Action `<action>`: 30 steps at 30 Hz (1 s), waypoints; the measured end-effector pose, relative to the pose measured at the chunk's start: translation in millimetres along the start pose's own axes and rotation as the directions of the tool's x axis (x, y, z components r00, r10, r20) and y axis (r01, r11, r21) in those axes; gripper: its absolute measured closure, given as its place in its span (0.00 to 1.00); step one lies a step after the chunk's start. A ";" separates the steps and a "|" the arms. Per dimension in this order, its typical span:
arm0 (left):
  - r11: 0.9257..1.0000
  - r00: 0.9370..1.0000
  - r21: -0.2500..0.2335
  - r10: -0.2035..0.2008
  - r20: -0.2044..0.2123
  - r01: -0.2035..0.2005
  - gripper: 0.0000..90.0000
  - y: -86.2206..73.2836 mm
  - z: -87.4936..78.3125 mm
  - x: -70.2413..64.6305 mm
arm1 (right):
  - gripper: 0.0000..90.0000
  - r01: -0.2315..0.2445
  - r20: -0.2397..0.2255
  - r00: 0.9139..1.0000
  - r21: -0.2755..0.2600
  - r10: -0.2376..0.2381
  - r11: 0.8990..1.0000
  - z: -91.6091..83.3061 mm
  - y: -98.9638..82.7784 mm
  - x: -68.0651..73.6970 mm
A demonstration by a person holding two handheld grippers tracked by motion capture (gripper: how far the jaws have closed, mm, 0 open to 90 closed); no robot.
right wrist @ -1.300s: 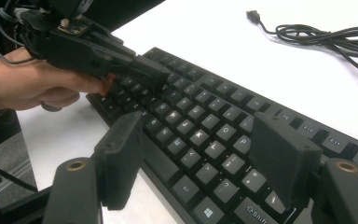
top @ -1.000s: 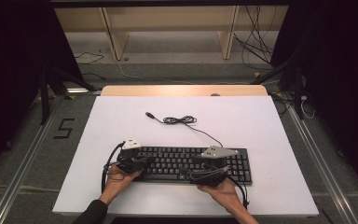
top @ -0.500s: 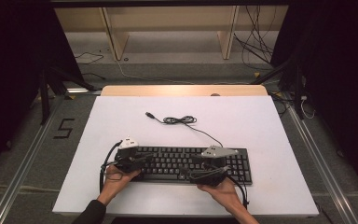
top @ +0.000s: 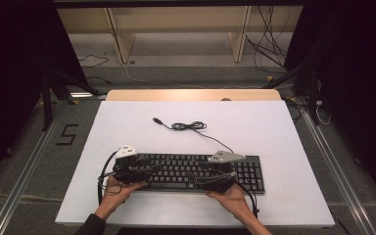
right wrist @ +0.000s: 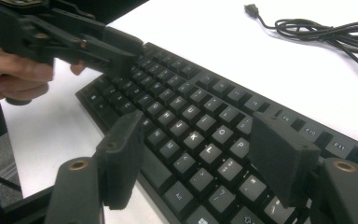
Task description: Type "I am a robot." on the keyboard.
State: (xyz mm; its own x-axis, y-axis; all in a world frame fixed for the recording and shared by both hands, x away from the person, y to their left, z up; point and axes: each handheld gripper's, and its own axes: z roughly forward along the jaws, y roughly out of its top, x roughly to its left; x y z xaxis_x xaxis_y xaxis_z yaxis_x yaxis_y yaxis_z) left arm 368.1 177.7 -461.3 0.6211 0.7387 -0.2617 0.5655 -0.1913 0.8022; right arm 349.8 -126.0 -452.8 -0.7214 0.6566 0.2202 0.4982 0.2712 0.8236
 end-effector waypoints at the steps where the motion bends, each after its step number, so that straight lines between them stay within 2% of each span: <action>1: 1.000 1.000 -0.004 0.001 0.000 -0.001 0.49 -0.5 -1.5 -0.7 | 0.42 0.001 0.002 1.000 0.003 -0.001 1.000 0.8 0.5 -0.2; 8: 0.999 1.000 -0.042 -0.010 -0.003 0.010 0.43 -4.7 -12.2 -2.7 | 0.47 0.004 0.016 1.000 0.020 -0.005 1.000 6.3 2.9 -1.7; 21: 0.998 1.000 -0.065 -0.015 0.000 0.014 0.36 -12.6 -22.0 -7.1 | 0.78 0.010 0.043 0.999 0.065 -0.013 0.998 20.7 7.5 -5.6; 24: 0.997 1.000 -0.070 -0.012 -0.001 0.012 0.35 -13.8 -23.9 -7.3 | 0.88 0.007 0.049 0.999 0.079 -0.011 0.997 24.7 8.7 -6.9; 30: 0.997 1.000 -0.073 -0.006 -0.002 0.006 0.35 -15.7 -26.4 -7.1 | 0.99 0.003 0.059 0.998 0.107 -0.010 0.994 33.2 9.8 -8.0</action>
State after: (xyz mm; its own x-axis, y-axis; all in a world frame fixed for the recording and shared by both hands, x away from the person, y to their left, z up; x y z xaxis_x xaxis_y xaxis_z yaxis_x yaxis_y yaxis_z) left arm 340.5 192.6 -457.9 0.6163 0.7415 -0.2653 0.5283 -0.1395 0.8375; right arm 376.5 -105.2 -463.8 -0.6964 0.6944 0.1810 0.5447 0.3472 0.7634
